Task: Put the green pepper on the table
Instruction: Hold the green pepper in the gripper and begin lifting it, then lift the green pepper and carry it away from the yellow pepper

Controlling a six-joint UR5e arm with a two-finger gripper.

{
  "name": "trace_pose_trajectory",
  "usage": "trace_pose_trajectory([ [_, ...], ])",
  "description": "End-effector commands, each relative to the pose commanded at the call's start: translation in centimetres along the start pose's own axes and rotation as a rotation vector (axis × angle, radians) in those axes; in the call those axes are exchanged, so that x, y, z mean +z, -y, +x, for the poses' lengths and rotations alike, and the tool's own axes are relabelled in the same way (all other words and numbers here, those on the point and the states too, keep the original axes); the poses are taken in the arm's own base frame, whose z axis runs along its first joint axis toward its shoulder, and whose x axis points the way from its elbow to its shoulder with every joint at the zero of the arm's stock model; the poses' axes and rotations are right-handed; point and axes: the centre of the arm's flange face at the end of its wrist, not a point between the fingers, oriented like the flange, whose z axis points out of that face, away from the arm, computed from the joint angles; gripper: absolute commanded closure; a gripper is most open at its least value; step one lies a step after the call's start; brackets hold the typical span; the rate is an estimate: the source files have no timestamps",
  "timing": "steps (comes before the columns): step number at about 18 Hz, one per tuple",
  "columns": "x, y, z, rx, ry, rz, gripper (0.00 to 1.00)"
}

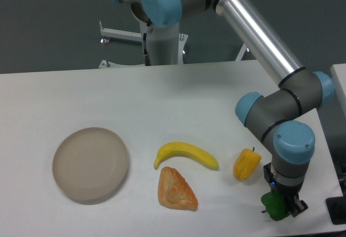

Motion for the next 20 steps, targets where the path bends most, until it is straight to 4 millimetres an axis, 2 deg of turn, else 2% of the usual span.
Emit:
trace_pose_trajectory([
  [10,-0.9,-0.4,0.5,-0.011,-0.022,-0.001,0.56],
  [14,-3.2,-1.2,1.4,-0.011,-0.065,0.020,0.56],
  [20,-7.2,-2.4,5.3,-0.027,-0.110,0.072,0.56],
])
